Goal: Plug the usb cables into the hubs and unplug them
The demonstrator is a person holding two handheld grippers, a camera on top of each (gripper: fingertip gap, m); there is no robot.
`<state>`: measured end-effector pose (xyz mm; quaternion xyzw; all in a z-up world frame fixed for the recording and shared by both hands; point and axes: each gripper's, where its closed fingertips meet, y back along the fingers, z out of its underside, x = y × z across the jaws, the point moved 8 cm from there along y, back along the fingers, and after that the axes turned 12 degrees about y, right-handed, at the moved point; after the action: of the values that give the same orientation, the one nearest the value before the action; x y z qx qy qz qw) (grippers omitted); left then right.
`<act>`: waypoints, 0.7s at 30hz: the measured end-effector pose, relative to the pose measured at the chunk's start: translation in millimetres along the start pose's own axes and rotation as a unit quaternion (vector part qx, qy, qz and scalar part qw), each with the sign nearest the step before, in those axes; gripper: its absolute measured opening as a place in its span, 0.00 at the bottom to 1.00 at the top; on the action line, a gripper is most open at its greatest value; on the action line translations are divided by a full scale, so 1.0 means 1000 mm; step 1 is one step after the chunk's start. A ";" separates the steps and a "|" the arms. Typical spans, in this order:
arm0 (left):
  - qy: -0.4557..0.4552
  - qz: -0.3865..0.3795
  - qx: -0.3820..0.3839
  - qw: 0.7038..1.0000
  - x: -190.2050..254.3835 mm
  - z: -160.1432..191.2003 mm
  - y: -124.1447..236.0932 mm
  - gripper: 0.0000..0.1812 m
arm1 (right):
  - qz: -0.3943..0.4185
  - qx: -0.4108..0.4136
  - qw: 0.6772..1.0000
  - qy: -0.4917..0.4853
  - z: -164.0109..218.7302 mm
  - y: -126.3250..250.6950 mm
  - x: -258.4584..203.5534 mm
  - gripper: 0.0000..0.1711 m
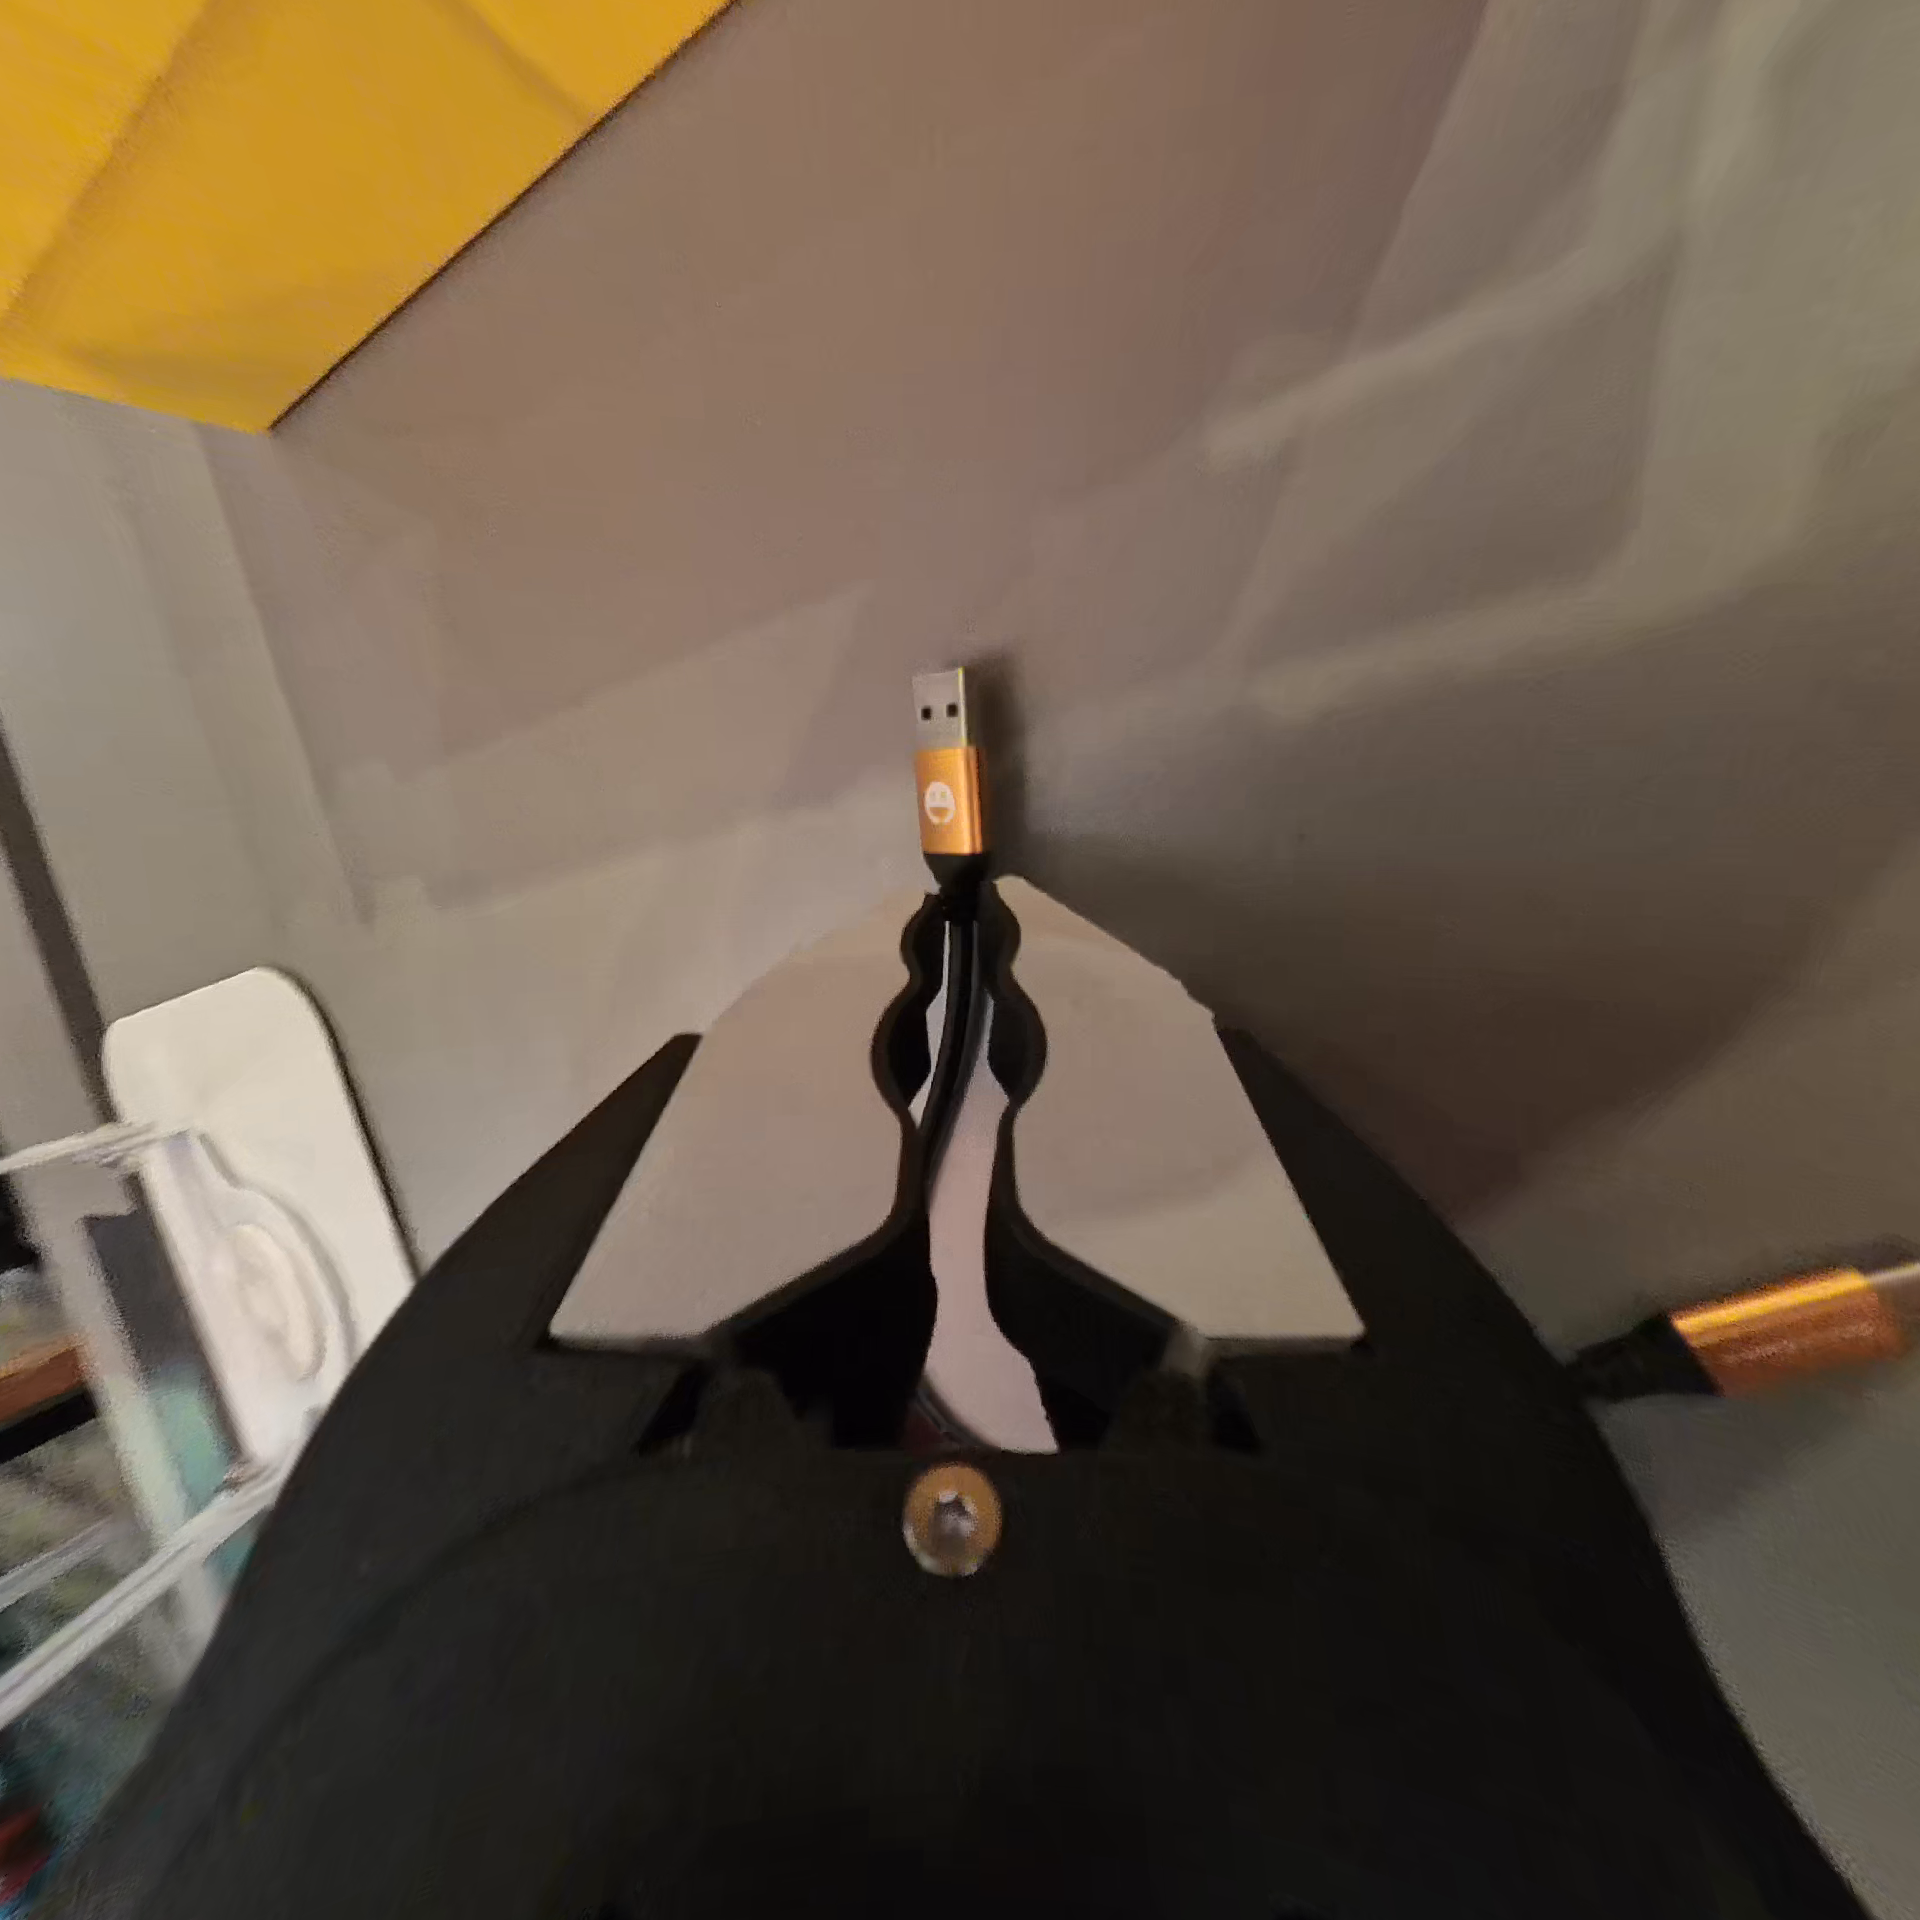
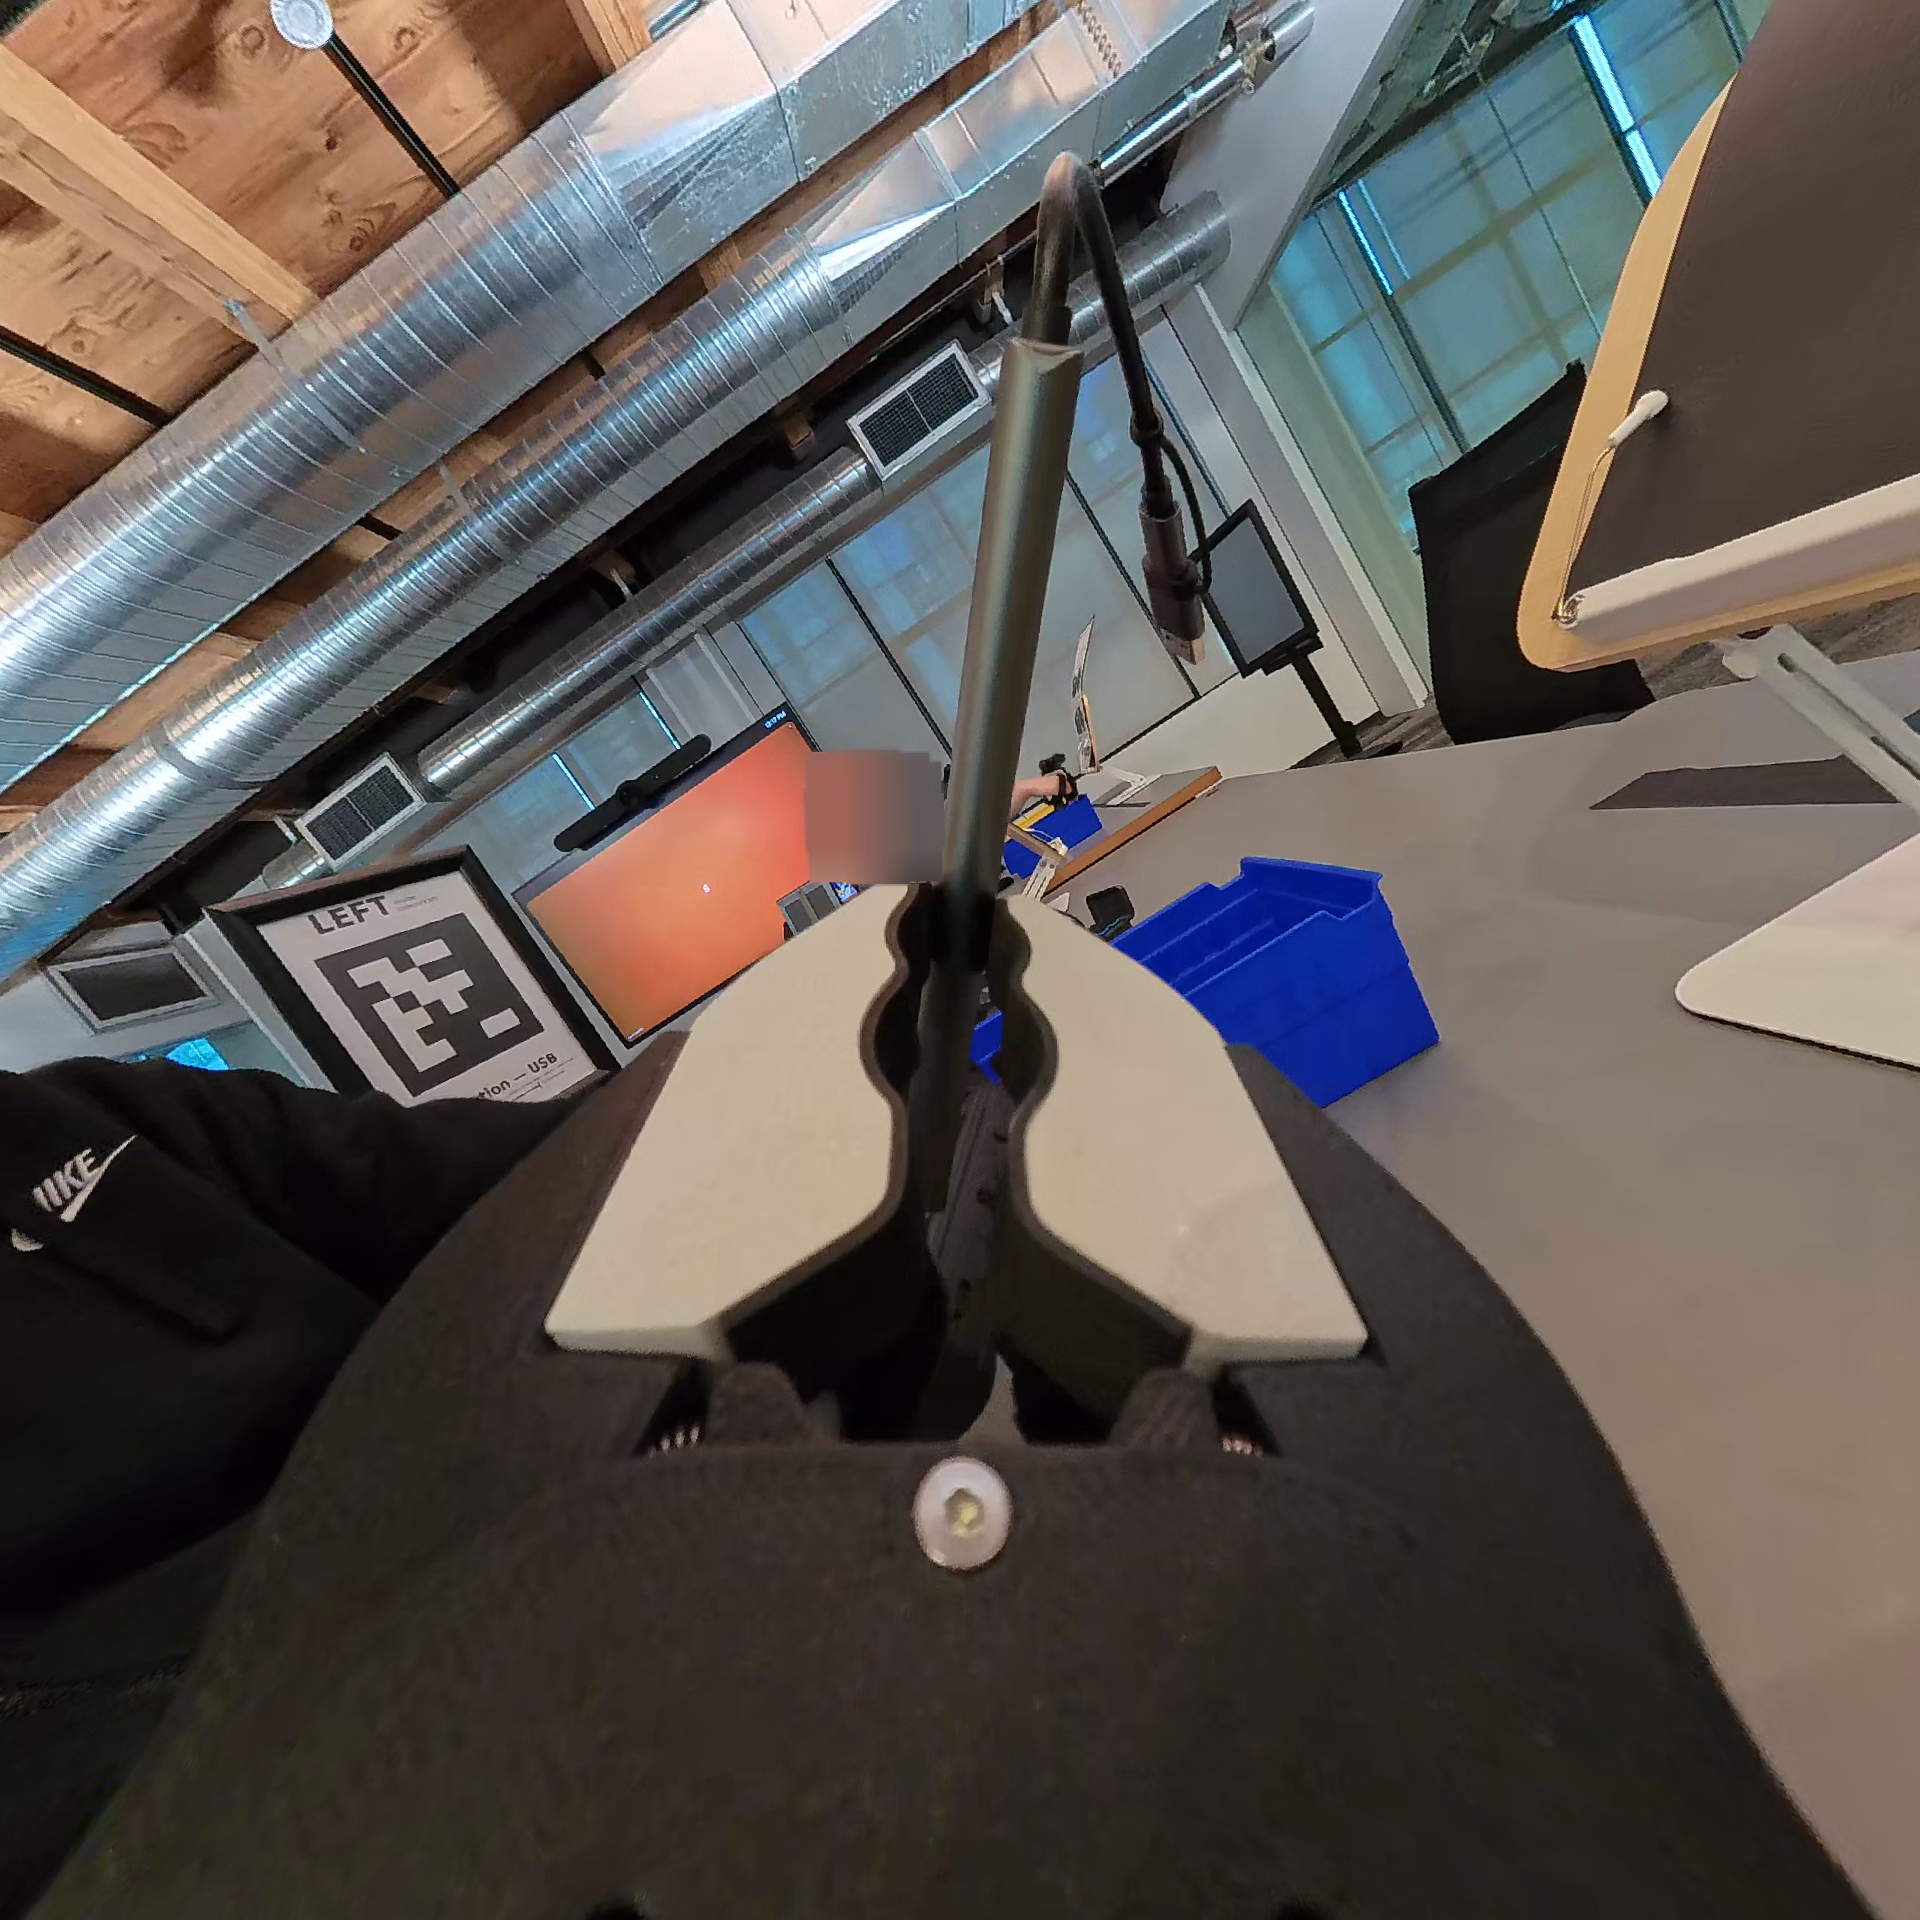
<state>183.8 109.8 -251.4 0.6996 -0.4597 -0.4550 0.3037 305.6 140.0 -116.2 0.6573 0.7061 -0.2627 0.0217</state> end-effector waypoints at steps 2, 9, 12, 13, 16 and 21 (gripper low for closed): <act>-0.007 -0.038 -0.001 0.999 0.000 0.004 0.008 0.04 | 0.000 0.003 1.000 -0.002 0.000 0.002 0.001 0.06; 0.017 -0.232 0.037 0.972 -0.017 0.017 0.080 0.04 | -0.002 -0.002 1.000 -0.019 0.003 0.000 0.003 0.06; -0.001 -0.336 0.057 0.940 -0.020 0.013 0.121 0.04 | -0.005 -0.014 0.999 -0.032 0.008 -0.005 0.003 0.06; -0.011 -0.364 0.065 0.929 -0.019 0.009 0.133 0.04 | -0.010 -0.018 0.999 -0.039 0.010 -0.008 0.004 0.06; -0.070 -0.436 0.068 0.895 -0.013 0.001 0.152 0.04 | -0.022 -0.039 0.996 -0.080 0.022 -0.014 0.006 0.06; -0.141 -0.483 0.049 0.863 -0.004 -0.002 0.153 0.04 | -0.033 -0.058 0.989 -0.132 0.039 -0.023 0.009 0.06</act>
<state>128.8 53.5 -119.7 0.7766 -0.1236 -0.6151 -0.0573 270.5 132.6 -145.4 0.5907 0.7325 -0.3063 0.1441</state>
